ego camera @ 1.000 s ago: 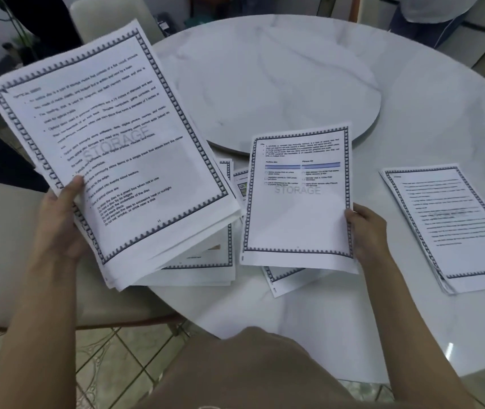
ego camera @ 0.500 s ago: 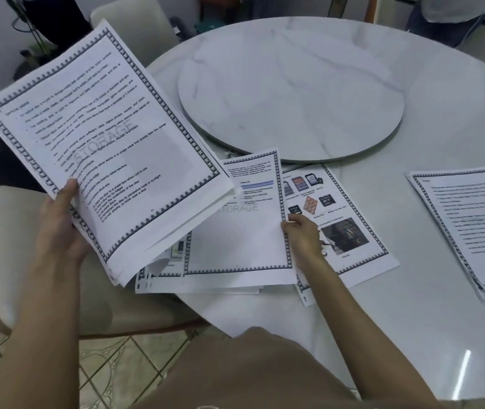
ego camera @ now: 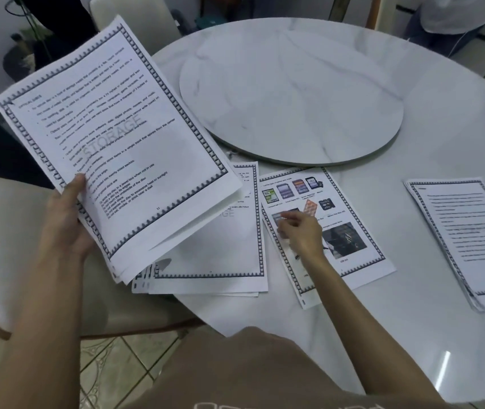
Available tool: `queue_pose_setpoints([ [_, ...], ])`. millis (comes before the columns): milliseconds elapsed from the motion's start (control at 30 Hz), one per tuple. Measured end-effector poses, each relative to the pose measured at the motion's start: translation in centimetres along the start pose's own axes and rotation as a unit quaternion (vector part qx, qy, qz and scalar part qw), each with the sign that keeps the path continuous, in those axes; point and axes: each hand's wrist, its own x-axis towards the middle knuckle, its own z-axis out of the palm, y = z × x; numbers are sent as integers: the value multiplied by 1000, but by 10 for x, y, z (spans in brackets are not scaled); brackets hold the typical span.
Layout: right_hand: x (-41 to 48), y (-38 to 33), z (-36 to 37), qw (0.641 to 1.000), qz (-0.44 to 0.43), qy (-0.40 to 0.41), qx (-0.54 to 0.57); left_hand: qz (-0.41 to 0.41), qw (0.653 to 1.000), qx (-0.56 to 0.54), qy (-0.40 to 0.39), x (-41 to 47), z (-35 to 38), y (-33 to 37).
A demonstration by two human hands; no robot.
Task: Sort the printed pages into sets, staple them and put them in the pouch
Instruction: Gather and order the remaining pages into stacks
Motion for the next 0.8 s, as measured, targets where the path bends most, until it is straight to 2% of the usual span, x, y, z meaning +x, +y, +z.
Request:
queue_pose_setpoints([
  [200,16,15,-57,993,-27,82,-83,-9,1000,5,-3,-7,12,-5],
  [300,23,26,-82,985,-36,104,-129,-23,999,21,-20,-11,22,-13],
  [367,28,35,-95,979,-33,113,-164,-25,999,29,-5,-12,28,-20],
  [567,29,54,-111,955,-18,92,-283,-38,997,60,11,-19,52,-33],
  [800,27,57,-115,952,-30,81,-295,-44,996,77,-1,-37,85,-44],
])
